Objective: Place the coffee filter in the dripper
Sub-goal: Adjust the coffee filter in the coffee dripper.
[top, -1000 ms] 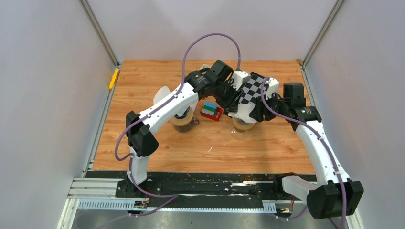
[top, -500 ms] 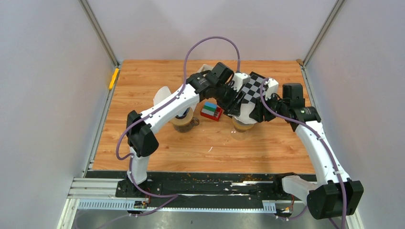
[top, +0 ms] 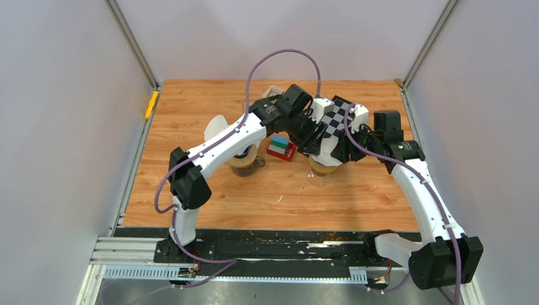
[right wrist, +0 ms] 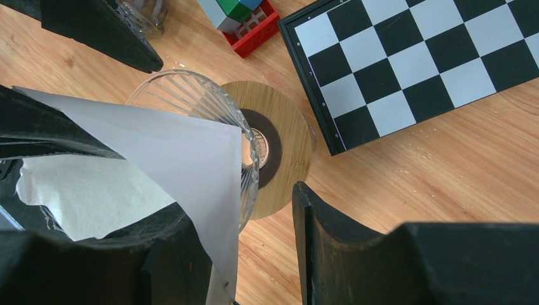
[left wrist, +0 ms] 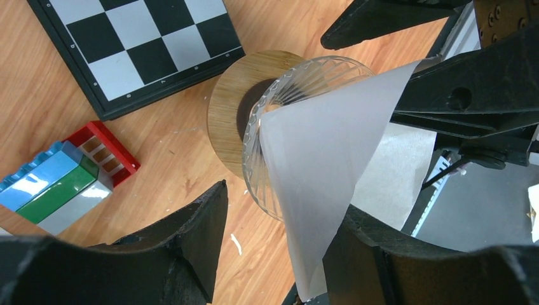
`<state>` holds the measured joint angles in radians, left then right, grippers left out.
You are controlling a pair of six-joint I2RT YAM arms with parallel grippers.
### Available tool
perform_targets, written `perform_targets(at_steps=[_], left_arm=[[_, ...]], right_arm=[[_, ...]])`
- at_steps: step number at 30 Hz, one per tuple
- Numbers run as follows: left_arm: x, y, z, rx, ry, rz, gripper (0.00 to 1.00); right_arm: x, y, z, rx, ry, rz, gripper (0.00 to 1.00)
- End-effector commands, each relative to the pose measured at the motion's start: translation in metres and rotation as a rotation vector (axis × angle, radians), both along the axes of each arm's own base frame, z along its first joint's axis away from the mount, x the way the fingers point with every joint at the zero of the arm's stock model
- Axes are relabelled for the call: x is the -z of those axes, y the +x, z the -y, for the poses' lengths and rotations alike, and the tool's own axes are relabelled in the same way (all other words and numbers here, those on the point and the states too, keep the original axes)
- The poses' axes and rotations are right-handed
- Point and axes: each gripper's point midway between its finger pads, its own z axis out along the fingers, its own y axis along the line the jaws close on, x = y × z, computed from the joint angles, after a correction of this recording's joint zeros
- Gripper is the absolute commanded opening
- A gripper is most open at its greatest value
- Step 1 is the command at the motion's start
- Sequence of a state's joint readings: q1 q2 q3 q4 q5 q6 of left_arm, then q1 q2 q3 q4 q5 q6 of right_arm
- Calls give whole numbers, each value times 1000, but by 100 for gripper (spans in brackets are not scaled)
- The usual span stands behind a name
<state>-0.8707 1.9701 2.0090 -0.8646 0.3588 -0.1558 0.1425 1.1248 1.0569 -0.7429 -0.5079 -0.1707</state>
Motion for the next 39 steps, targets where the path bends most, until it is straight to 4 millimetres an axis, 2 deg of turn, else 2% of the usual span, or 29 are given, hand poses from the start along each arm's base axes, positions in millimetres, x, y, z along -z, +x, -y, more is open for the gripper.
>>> perform_targets(at_steps=[1,11,24,30,39], left_arm=[[-18,7,6,-6,-43,61,61],[-5,13,9,-28,-38,64,61],[16,13,1,-59,-28,38,61],[12,15,4,-59,-41,41,61],[15,17,5,-67,-35,36,63]], right_arm=[[-16,13,-1,2,-8,63,46],[-12,18,-4,0,-14,58,45],[-6,20,-4,2,-25,64,45],[-1,20,0,10,-56,72,44],[5,19,0,2,-110,84,42]])
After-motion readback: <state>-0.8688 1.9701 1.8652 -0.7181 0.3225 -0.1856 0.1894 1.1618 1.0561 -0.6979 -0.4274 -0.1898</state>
